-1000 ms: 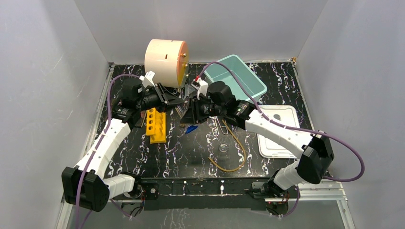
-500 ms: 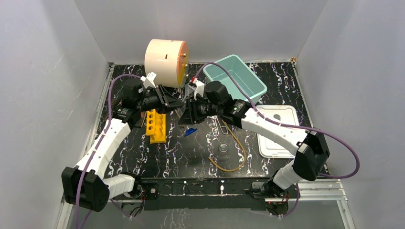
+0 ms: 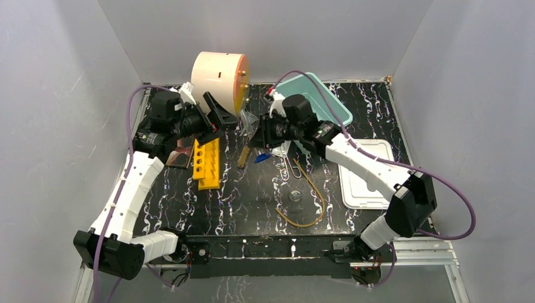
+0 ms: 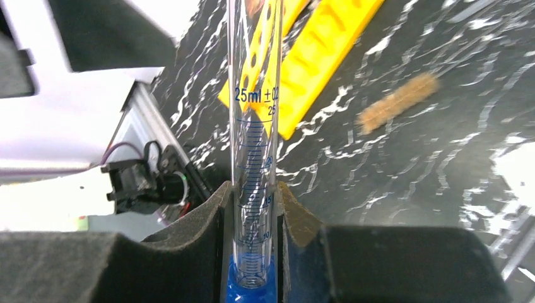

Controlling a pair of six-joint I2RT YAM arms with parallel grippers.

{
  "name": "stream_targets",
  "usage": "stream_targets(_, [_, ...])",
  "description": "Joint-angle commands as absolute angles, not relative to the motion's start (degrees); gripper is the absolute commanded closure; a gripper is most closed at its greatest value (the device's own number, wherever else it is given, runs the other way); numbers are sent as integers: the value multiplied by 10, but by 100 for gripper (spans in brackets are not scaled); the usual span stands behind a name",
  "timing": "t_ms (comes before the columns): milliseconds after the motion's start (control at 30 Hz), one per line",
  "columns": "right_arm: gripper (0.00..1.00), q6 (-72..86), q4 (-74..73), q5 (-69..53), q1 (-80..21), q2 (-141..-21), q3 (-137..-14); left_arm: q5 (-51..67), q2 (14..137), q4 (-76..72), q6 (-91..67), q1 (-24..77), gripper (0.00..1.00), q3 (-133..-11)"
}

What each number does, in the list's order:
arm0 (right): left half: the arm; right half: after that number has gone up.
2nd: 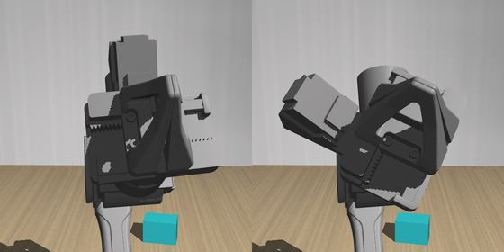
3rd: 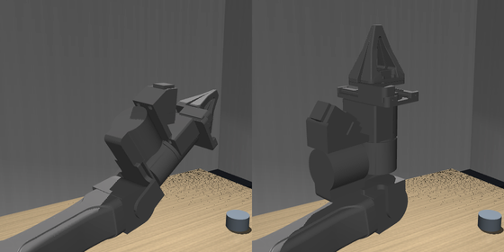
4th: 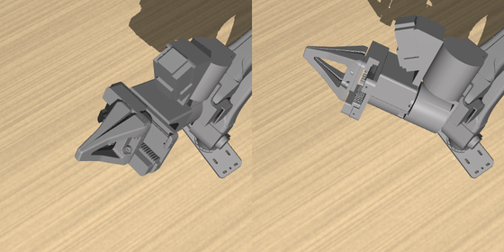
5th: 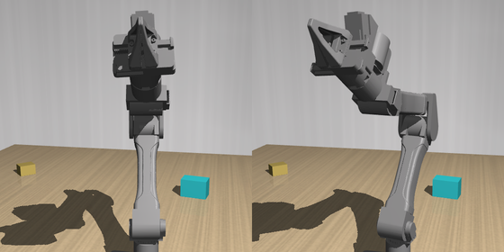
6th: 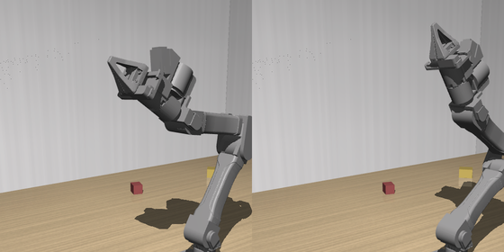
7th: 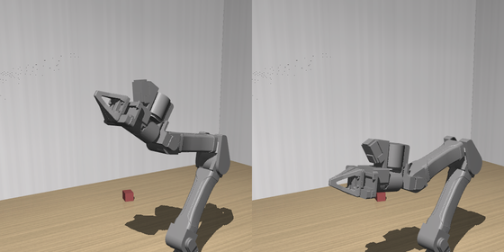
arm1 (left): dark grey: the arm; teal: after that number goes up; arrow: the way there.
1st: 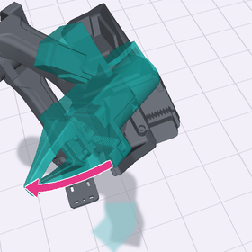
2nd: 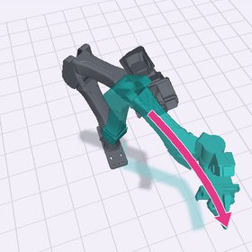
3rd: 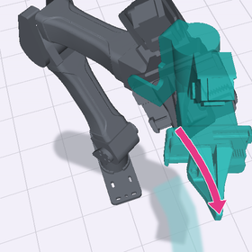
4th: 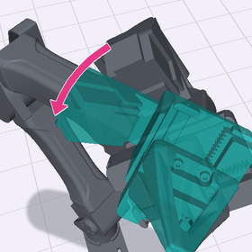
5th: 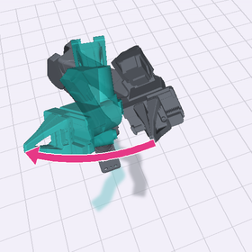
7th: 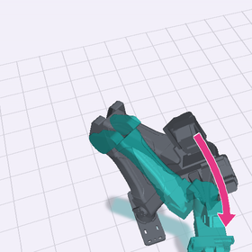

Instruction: Organize the chemistry lab equipment

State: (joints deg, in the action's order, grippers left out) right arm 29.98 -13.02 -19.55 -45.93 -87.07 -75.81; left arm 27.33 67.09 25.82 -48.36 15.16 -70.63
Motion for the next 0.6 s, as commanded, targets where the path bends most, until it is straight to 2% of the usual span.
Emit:
stream_targets(0, [78,253,-166,-171,-399,-854,-829,207,659,335,-419,153,2,-757])
stream_targets(167, [77,201,-195,-193,-269,-863,-876,227,666,296,-389,153,2,-749])
stream_targets(267, [76,164,-215,-222,-199,-905,-925,237,708,288,-361,153,2,-786])
stream_targets(433, [78,90,-253,-222,-148,-1005,-1007,270,770,259,-337,155,2,-840])
stream_targets(567, [78,51,-246,-201,-138,-1058,-1024,281,792,231,-318,156,2,-849])
